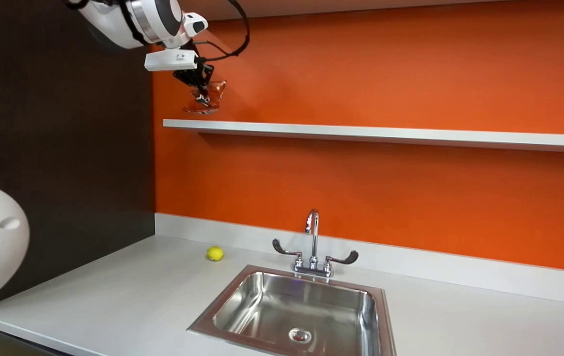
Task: Put the packet on the shelf
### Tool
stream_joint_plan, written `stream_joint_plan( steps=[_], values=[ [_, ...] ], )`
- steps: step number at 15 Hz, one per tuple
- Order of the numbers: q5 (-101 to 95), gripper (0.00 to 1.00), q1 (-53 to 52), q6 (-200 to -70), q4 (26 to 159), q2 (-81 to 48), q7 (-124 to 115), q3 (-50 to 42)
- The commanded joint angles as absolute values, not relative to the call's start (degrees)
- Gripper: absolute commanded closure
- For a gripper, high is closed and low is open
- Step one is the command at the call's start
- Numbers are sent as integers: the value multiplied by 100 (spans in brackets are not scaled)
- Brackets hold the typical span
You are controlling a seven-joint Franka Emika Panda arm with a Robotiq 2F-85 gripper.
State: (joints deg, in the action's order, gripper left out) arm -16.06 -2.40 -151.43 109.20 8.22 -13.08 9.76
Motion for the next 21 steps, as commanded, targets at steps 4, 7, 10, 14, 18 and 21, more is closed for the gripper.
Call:
stream_joint_plan(
  steps=[4, 7, 10, 14, 18, 21],
  values=[
    [-2368, 100, -138, -15245, 9850, -267, -1925, 939],
    [-2555, 100, -192, -15198, 9536, -562, -2084, 845],
    [-2661, 100, -229, -15151, 9292, -757, -2163, 782],
    [-2716, 69, -256, -15067, 9112, -881, -2248, 748],
    [-2689, 39, -278, -14971, 9109, -798, -2265, 735],
    [-2674, 17, -273, -14807, 9122, -710, -2266, 729]
  ],
)
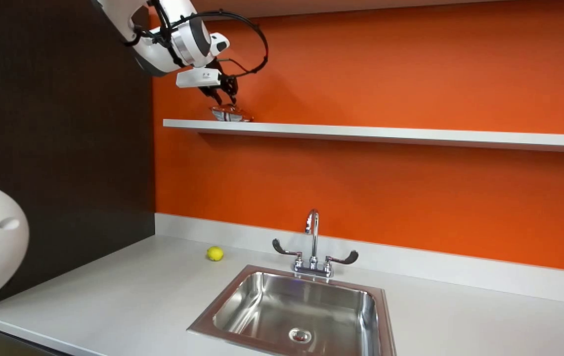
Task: Put the packet on the shelf
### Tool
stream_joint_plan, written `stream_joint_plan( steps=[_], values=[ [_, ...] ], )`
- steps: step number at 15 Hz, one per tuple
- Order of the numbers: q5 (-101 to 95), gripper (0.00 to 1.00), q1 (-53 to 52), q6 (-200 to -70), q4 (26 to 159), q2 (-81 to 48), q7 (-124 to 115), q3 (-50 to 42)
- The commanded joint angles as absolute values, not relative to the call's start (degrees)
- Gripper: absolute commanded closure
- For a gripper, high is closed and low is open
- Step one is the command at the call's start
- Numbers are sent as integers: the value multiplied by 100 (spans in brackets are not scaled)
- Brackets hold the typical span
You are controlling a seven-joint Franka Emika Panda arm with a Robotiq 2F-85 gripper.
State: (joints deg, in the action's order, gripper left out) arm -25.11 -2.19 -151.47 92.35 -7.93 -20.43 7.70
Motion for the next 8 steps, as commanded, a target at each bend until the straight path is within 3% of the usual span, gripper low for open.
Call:
stream_joint_plan(
  steps=[1, 2, 3, 8],
  values=[
    [-2654, 10, -266, -14745, 9143, -663, -2250, 732],
    [-2651, 2, -264, -14655, 9155, -620, -2250, 732],
    [-2573, 0, -480, -14571, 9185, -548, -2184, 494],
    [-2578, 0, -599, -14107, 9404, -97, -2174, 417]
  ],
)
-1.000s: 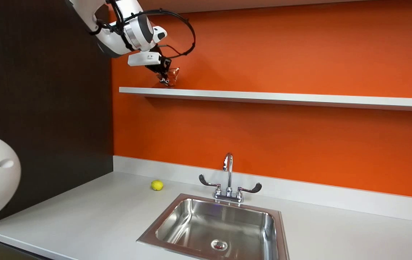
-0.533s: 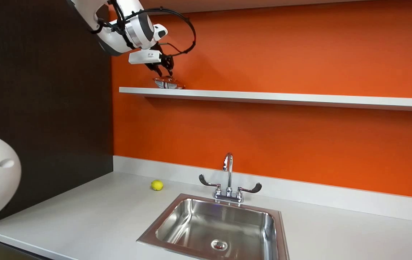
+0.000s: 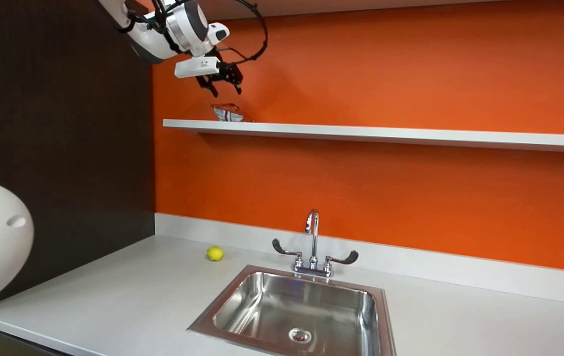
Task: Put the packet on the shelf
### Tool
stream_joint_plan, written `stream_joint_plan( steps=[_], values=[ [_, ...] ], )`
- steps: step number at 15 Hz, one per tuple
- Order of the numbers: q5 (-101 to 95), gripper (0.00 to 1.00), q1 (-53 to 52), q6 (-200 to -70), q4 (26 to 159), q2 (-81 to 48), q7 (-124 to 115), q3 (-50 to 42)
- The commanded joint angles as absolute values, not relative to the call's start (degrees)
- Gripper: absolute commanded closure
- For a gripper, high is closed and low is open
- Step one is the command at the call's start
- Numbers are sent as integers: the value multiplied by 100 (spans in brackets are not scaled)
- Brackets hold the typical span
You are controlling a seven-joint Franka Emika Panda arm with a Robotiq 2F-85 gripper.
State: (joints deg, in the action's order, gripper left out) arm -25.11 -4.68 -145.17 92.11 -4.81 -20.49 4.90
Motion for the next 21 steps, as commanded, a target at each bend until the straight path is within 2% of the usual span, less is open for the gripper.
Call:
stream_joint_plan(
  steps=[1, 9, 13, 21],
  values=[
    [-2567, 0, -607, -13962, 9460, 11, -2140, 440],
    [-2369, 0, -540, -11934, 10268, 1114, -2007, 646],
    [-2090, 0, -462, -11327, 10943, 1591, -1838, 588],
    [-510, 0, -504, -11485, 12698, 2192, 35, -1]
  ],
)
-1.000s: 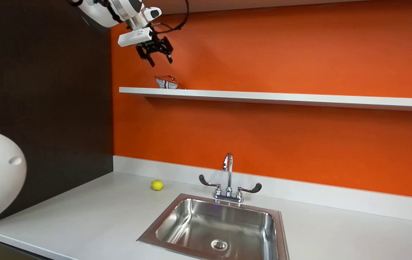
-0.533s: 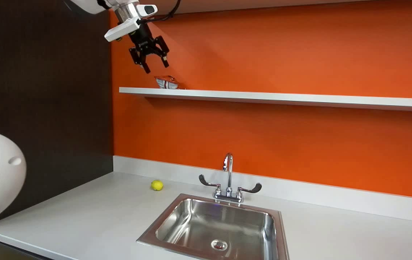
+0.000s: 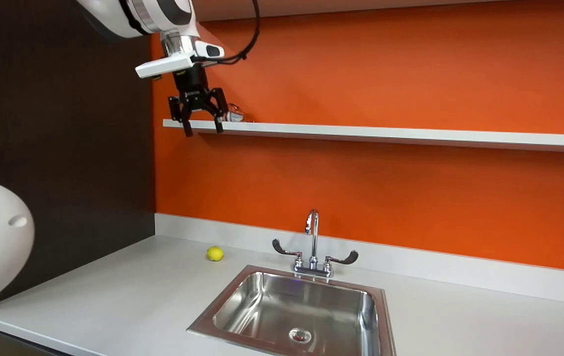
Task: Put the packet on the shelf
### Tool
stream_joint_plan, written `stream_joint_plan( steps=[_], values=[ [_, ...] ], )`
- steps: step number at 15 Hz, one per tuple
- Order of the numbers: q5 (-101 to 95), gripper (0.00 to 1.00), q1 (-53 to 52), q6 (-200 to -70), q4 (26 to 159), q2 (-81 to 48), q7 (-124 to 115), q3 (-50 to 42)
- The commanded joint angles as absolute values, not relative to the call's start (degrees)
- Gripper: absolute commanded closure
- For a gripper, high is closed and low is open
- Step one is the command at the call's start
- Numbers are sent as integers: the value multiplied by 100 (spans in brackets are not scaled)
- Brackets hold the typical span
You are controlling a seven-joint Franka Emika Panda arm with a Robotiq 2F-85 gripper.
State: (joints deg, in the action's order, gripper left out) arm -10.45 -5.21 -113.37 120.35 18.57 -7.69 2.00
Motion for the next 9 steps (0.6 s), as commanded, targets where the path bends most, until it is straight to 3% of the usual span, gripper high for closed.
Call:
stream_joint_plan(
  steps=[1, 6, 9],
  values=[
    [-424, 0, -465, -11434, 12873, 2228, 184, -43],
    [-431, 0, -356, -11444, 13644, 2359, 515, -168],
    [-415, 0, -356, -11346, 13402, 2114, 343, -101]
  ],
)
